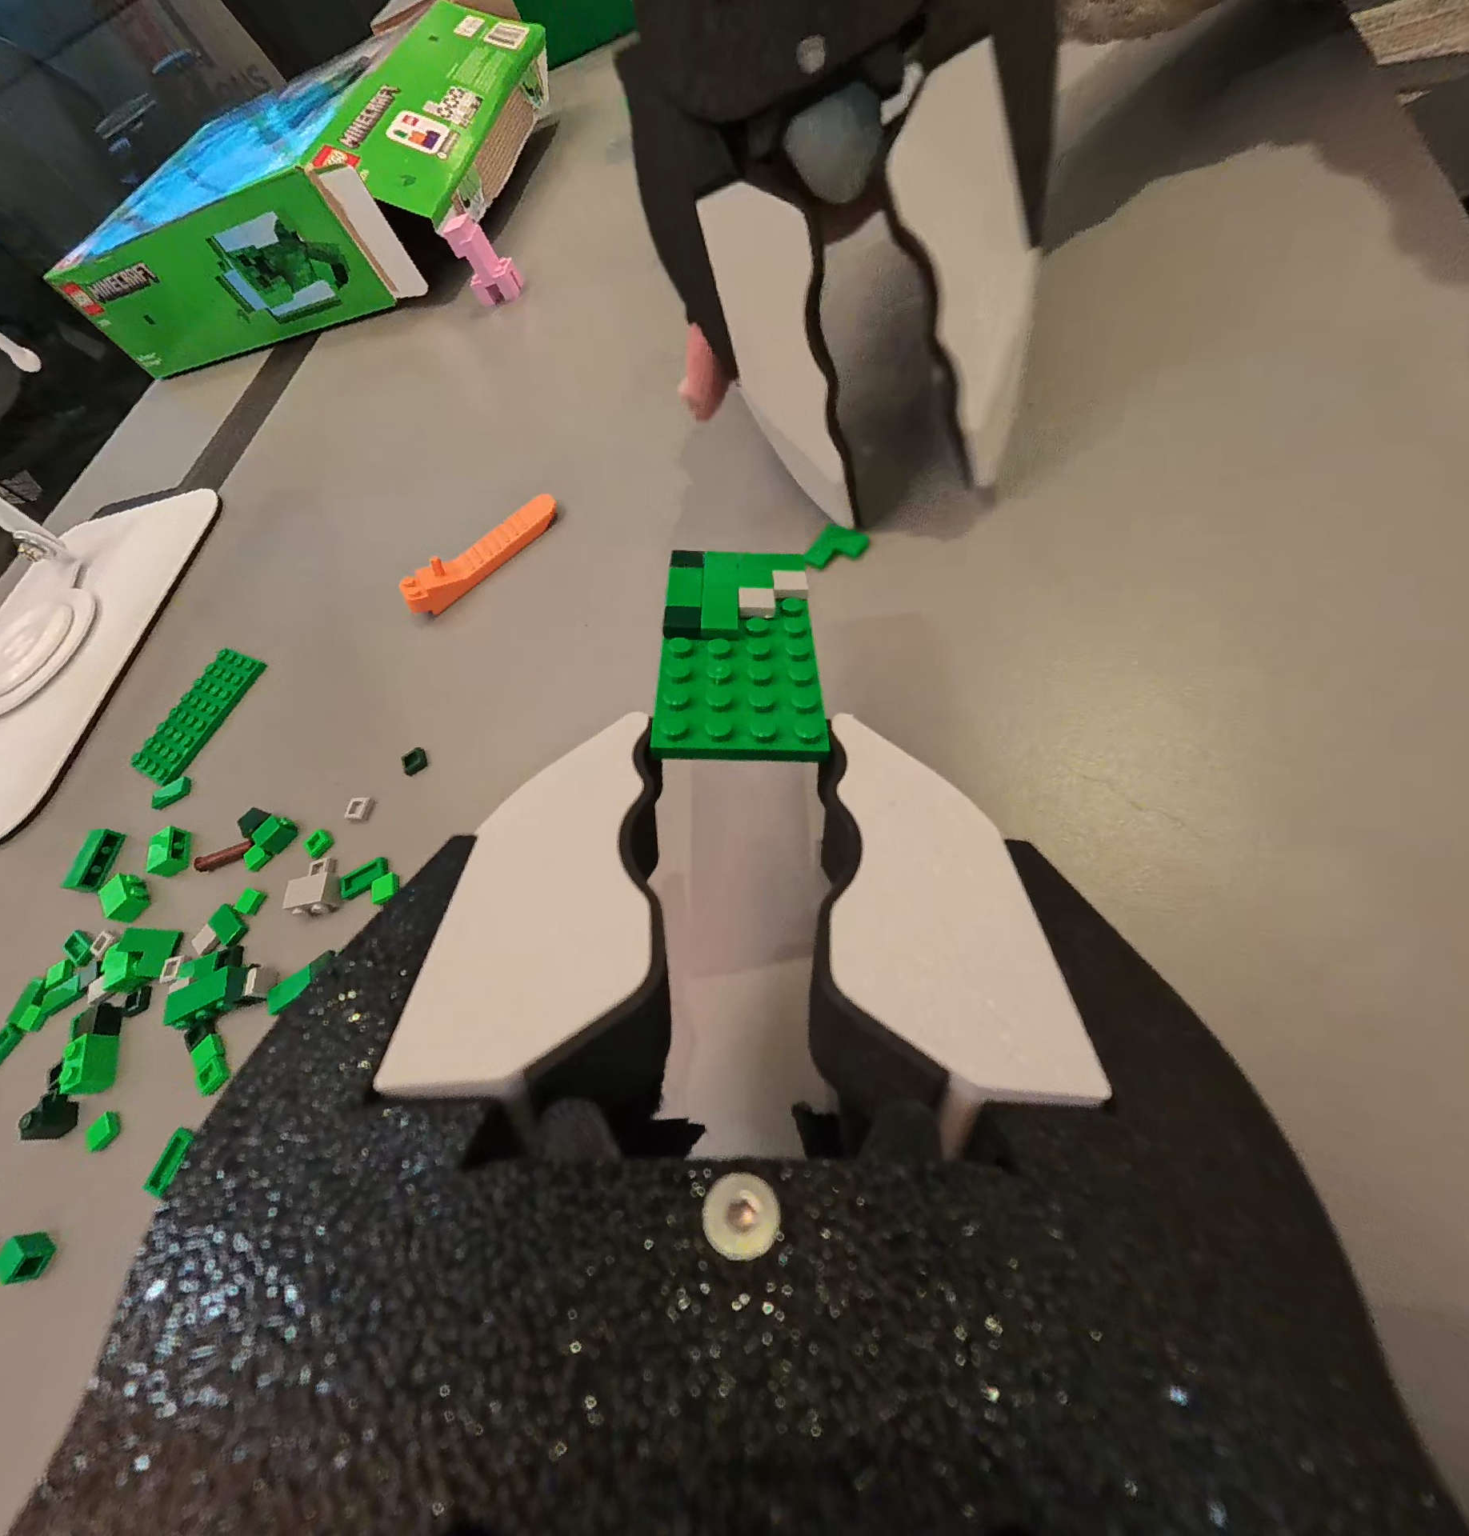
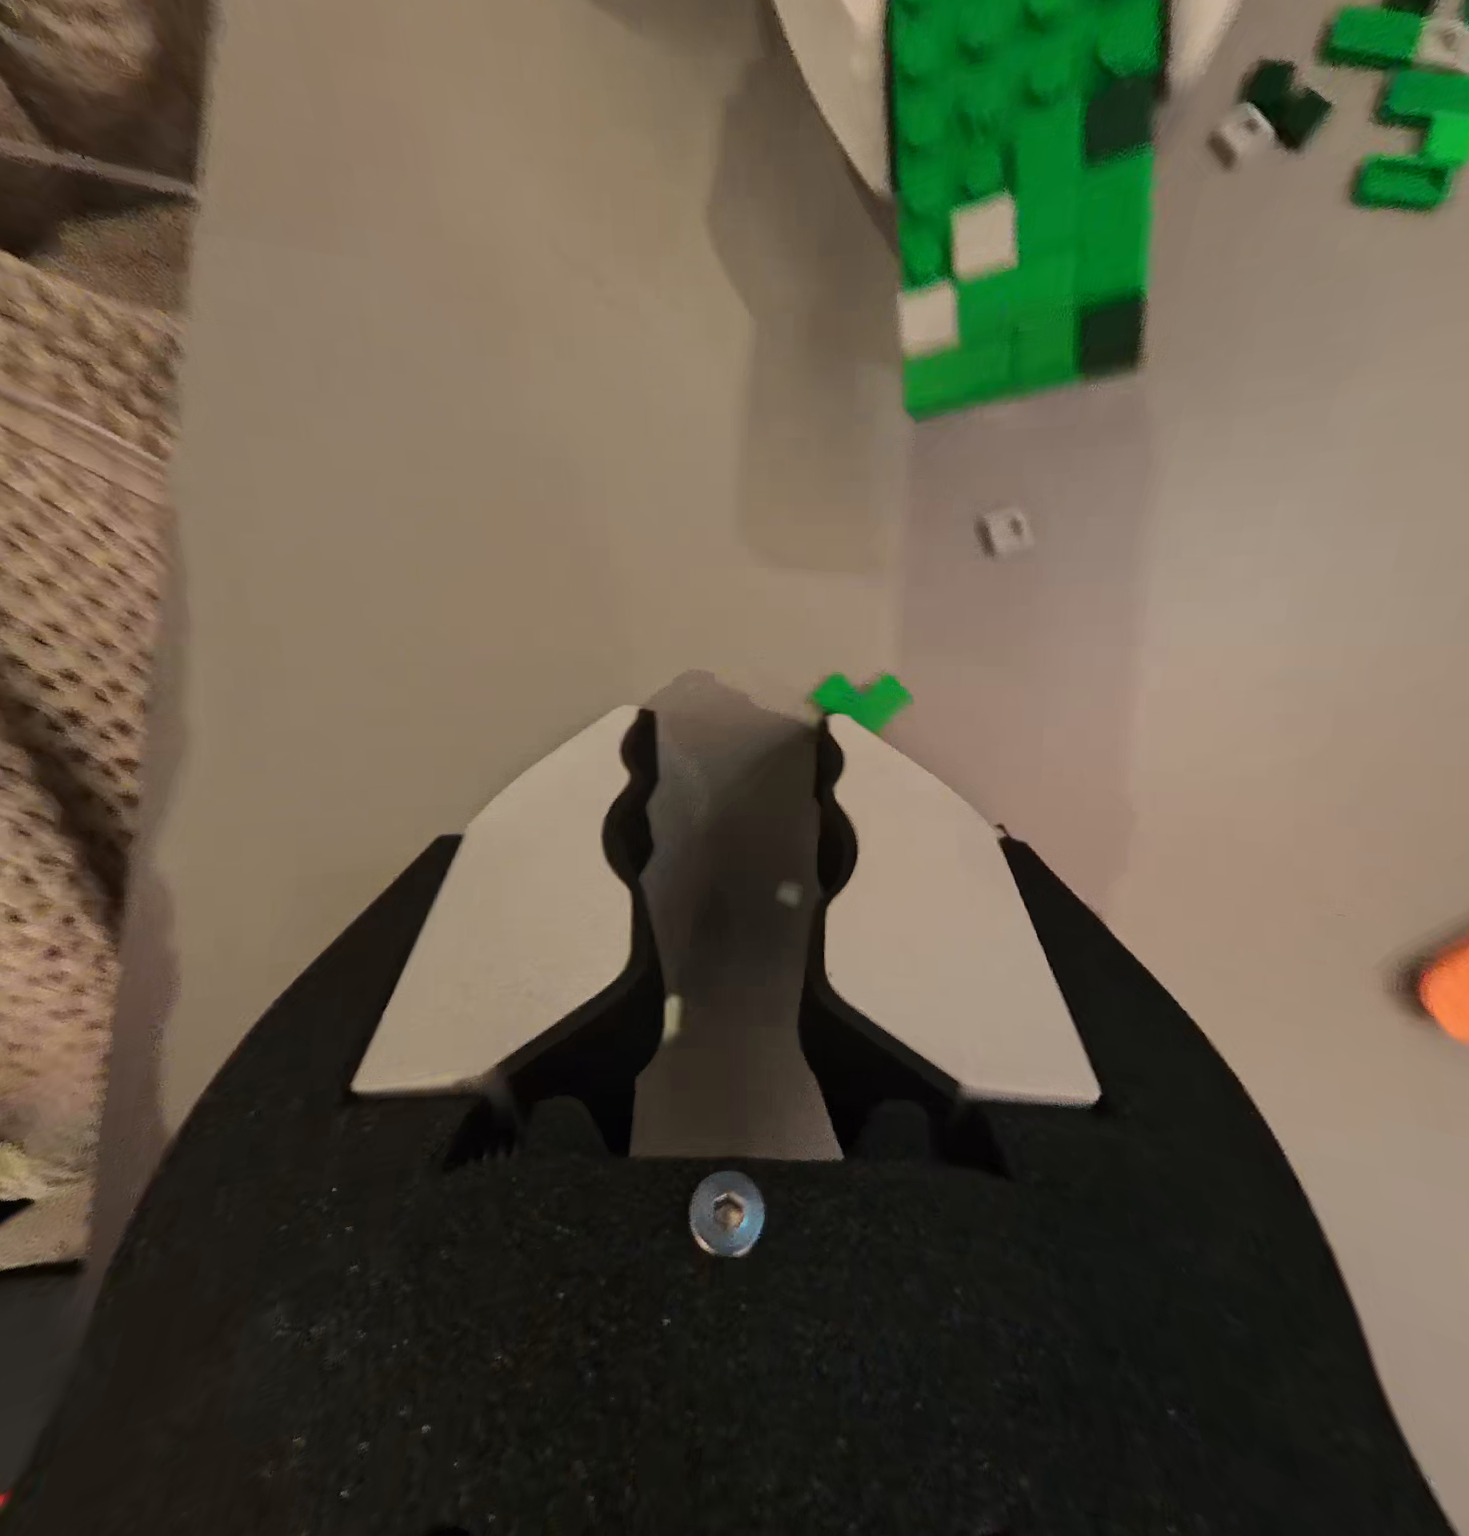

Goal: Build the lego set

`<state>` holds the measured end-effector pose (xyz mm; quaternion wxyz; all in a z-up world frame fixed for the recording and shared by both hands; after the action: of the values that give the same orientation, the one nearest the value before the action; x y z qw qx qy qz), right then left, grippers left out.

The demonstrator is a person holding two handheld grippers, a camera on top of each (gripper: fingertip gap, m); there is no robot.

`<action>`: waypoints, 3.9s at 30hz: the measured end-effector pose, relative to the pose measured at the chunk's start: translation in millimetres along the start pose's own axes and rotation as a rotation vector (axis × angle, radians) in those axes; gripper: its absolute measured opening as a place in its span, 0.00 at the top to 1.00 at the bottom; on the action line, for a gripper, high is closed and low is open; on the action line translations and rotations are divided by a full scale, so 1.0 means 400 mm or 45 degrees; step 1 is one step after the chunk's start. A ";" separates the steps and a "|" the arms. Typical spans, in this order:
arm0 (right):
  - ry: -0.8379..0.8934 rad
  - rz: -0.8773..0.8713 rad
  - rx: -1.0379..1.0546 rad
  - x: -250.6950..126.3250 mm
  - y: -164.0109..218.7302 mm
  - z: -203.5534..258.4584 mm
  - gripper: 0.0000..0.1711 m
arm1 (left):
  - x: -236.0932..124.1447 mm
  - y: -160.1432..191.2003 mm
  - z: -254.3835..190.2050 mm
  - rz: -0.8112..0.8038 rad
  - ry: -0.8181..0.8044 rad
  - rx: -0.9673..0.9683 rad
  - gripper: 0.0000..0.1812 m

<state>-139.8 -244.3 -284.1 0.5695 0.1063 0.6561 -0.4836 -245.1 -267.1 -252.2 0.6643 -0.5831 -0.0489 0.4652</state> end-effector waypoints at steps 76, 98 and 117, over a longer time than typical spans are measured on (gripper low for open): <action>0.320 -0.462 -0.337 -0.093 -0.184 -0.103 0.95 | 0.037 -0.056 0.029 -0.129 -0.104 -0.430 0.81; 0.676 -0.427 -0.488 -0.104 -0.189 -0.108 0.80 | 0.031 -0.052 0.046 -0.167 -0.119 -0.497 0.81; 0.584 -0.504 0.161 -0.106 -0.207 -0.126 0.85 | 0.033 -0.050 0.048 -0.144 -0.155 -0.437 0.81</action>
<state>-215.3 -231.0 -211.4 0.2934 0.1180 0.7442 -0.5883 -238.0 -241.9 -236.1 0.5758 -0.6550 -0.2004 0.4463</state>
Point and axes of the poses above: each gripper's, where its closed fingertips meet, x out along the fingers, y out of its underside, z = x × y across the jaws, the point moved 1 cm from there along -x, back along the fingers, and after that the axes turned 1 degree about z, right-handed, at the moved point
